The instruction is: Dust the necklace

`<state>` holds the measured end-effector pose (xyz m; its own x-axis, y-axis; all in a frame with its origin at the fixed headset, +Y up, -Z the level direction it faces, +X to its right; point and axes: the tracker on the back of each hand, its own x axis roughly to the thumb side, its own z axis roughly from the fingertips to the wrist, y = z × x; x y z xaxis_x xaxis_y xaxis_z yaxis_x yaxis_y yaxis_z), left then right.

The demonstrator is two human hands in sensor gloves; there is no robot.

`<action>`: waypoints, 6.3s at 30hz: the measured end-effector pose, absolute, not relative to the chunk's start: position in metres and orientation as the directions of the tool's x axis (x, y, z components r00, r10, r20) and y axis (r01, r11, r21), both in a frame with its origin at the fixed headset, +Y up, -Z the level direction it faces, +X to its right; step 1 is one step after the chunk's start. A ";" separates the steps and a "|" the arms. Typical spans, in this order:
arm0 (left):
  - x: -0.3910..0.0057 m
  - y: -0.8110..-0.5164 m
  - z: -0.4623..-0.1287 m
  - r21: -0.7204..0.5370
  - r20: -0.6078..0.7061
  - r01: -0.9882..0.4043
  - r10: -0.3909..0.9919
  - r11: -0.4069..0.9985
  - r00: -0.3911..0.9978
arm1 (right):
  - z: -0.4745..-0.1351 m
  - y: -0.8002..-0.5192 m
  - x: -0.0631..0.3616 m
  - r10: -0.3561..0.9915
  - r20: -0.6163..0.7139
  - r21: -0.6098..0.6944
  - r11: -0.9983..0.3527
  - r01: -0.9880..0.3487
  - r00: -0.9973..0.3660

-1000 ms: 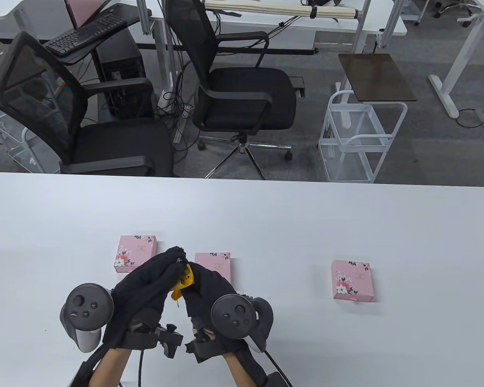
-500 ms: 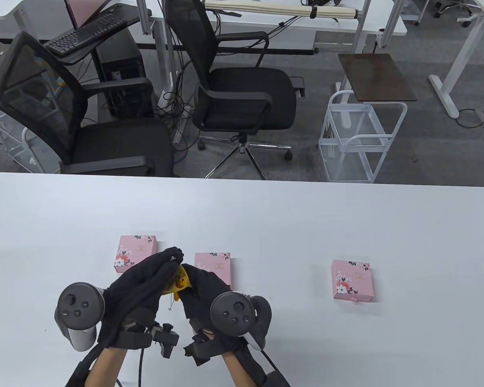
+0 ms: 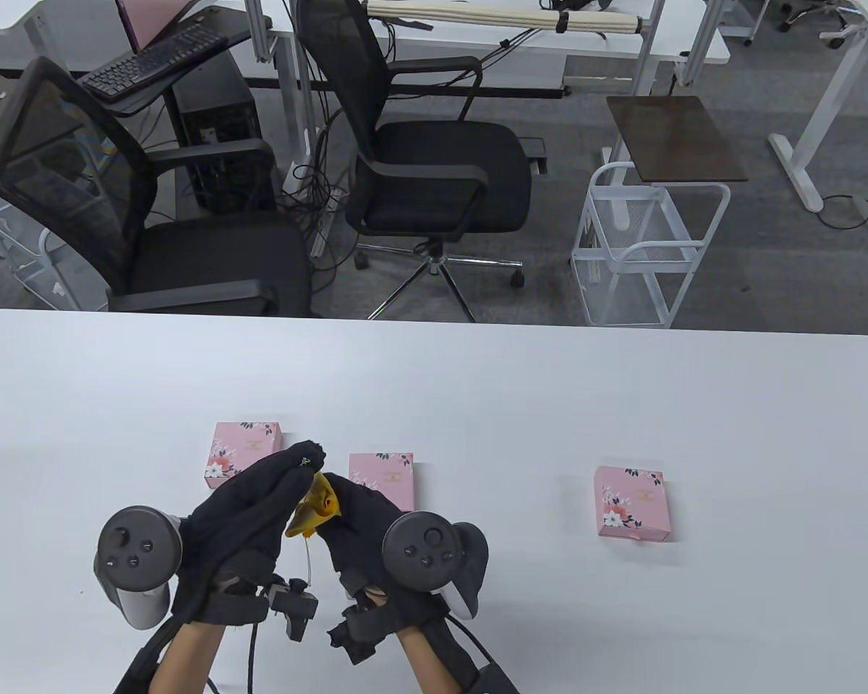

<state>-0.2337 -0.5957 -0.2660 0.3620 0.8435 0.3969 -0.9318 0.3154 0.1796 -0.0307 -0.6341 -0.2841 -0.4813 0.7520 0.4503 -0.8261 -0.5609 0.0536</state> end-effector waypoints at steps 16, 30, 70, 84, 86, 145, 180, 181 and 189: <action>-0.225 -0.594 -0.264 0.136 0.420 -0.922 0.821 0.364 0.386 | -0.285 -0.639 -0.032 0.826 0.399 0.106 -0.472 -0.875 -0.398; -0.229 -0.593 -0.264 0.142 0.423 -0.928 0.826 0.345 0.372 | -0.285 -0.641 -0.034 0.830 0.399 0.131 -0.472 -0.872 -0.389; -0.221 -0.597 -0.266 0.051 0.460 -0.937 0.824 0.346 0.330 | -0.265 -0.678 -0.015 0.706 0.325 -0.058 -0.649 -0.758 -0.629; -0.220 -0.592 -0.259 0.100 0.496 -0.939 0.801 0.329 0.334 | -0.263 -0.696 -0.023 0.654 0.310 -0.040 -0.716 -0.697 -0.690; -0.221 -0.592 -0.259 0.113 0.496 -0.939 0.800 0.325 0.337 | -0.263 -0.698 -0.025 0.662 0.303 -0.024 -0.714 -0.700 -0.686; -0.271 -0.584 -0.260 0.243 0.454 -0.962 0.863 0.120 0.223 | -0.266 -0.697 -0.022 0.249 0.316 -0.003 -0.965 -0.264 -0.916; -0.247 -0.587 -0.259 0.174 0.460 -0.964 0.850 0.199 0.258 | -0.317 -0.752 0.080 0.109 -0.282 0.293 -0.936 -0.194 -0.953; -0.246 -0.588 -0.260 0.174 0.460 -0.964 0.849 0.201 0.260 | -0.317 -0.750 0.080 0.123 -0.282 0.304 -0.929 -0.210 -0.952; -0.239 -0.593 -0.264 0.154 0.442 -0.960 0.852 0.235 0.279 | -0.300 -0.698 0.069 0.264 -0.149 0.124 -0.951 -0.283 -0.953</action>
